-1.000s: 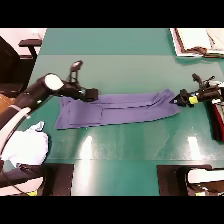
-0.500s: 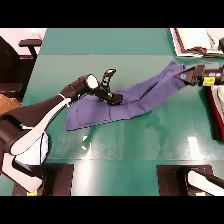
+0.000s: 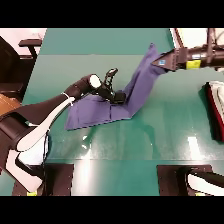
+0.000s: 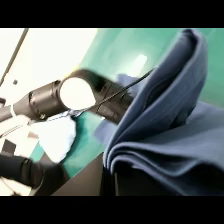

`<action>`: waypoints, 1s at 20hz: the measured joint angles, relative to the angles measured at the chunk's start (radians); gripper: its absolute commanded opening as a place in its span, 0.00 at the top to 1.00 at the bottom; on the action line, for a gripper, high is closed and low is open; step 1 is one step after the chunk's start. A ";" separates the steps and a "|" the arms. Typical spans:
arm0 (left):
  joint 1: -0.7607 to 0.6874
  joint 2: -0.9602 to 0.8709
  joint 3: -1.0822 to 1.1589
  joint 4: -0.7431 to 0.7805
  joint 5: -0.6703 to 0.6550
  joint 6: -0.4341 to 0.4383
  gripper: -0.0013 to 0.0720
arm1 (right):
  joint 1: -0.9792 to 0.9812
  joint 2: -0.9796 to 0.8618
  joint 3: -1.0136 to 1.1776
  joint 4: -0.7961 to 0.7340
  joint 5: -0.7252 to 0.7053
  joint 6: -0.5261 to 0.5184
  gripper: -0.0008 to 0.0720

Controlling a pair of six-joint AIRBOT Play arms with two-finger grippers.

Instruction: Fold the shirts.

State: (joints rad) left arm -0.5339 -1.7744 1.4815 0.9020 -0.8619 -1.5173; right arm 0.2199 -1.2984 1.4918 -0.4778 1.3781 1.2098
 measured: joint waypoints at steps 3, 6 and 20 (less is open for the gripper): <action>0.079 0.106 0.007 0.051 -0.031 0.000 0.95 | 0.119 -0.062 0.068 0.002 -0.026 0.003 0.96; 0.216 0.285 0.010 0.146 -0.066 -0.001 0.95 | 0.285 -0.149 0.147 0.004 -0.103 0.002 0.95; 0.651 0.766 0.010 0.374 -0.215 0.003 0.95 | 0.602 -0.447 0.343 -0.401 -0.174 0.069 0.30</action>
State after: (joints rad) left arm 0.1169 -1.0080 1.4918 1.2762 -1.0771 -1.5146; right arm 0.8215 -1.7458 1.8347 -0.8783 1.2037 1.2793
